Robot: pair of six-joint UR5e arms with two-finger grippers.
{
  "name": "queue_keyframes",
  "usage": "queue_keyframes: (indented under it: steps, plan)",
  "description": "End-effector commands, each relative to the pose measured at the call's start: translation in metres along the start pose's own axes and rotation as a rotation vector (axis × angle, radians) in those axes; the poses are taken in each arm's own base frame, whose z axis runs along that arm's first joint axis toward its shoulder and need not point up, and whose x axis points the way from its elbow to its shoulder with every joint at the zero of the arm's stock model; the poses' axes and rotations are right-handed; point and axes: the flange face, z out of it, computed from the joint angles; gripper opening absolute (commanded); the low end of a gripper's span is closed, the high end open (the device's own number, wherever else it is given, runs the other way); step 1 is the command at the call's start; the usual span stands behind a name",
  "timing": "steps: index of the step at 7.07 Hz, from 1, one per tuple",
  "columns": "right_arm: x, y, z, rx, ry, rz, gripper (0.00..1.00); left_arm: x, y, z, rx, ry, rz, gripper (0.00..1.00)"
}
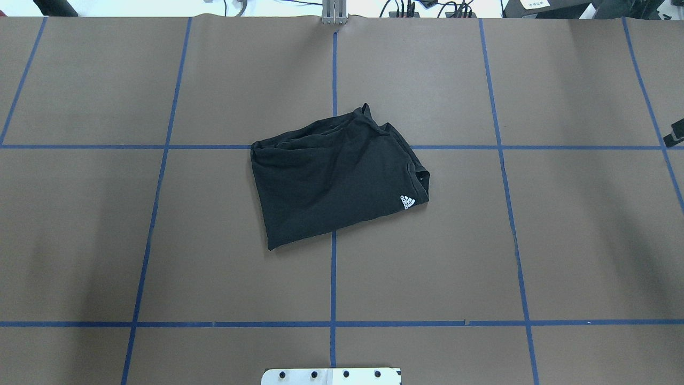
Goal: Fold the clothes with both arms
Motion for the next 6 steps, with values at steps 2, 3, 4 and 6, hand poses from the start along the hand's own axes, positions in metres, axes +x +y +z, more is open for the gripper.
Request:
queue_keyframes:
  steps: [2,3,4,6]
  plan:
    - [0.031,0.004,0.001,-0.009,-0.002,0.008,1.0,-0.011,0.005,-0.03,0.009,-0.044,-0.058,1.0]
    - [0.036,0.008,0.002,-0.032,0.001,0.035,1.0,-0.01,0.0,-0.029,0.011,-0.103,-0.044,1.0]
    - [0.036,0.008,-0.002,-0.037,0.009,0.026,1.0,-0.012,0.003,-0.023,-0.025,-0.115,-0.067,1.0]
    - [0.04,0.018,0.001,-0.041,0.016,0.026,1.0,-0.016,0.008,-0.02,-0.038,-0.139,-0.08,1.0]
